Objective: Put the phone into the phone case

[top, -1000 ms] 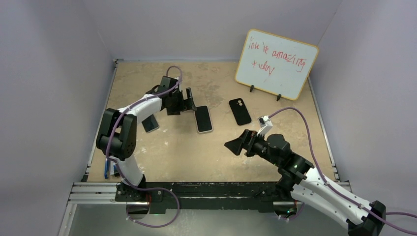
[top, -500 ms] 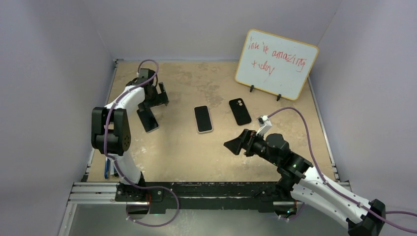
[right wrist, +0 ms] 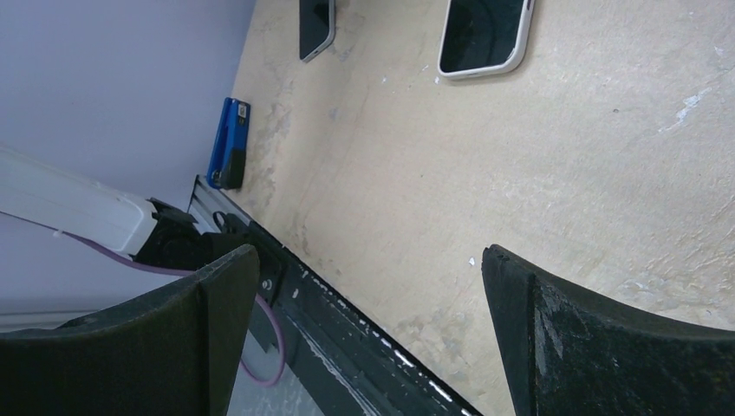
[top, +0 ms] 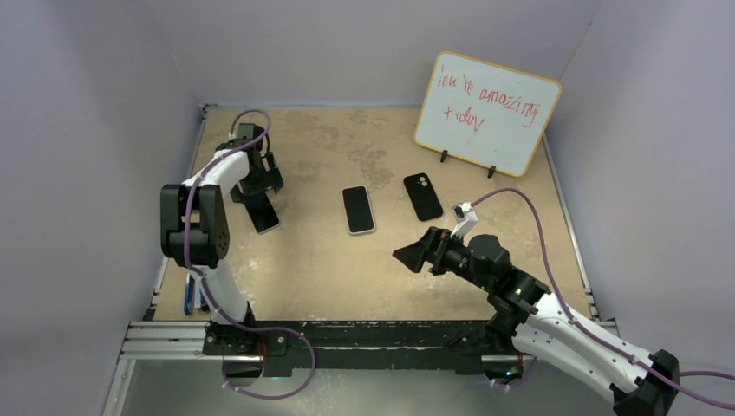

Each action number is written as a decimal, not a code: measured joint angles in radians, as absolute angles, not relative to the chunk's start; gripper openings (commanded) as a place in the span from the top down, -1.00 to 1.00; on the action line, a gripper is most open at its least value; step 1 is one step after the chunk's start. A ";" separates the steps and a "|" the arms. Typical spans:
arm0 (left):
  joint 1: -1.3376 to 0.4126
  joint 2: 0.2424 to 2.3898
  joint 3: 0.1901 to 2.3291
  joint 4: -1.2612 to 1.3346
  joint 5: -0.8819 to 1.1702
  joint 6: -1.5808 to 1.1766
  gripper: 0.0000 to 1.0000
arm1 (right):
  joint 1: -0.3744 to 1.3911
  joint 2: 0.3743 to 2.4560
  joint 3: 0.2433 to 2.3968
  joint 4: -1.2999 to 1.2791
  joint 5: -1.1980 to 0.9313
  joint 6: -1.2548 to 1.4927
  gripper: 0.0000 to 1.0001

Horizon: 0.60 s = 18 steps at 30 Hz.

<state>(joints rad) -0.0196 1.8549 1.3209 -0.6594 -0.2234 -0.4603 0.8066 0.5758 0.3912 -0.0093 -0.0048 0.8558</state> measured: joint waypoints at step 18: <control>0.063 1.897 1.311 -0.633 -0.140 -0.461 -0.93 | 0.807 0.575 0.404 0.005 -0.017 0.856 -0.98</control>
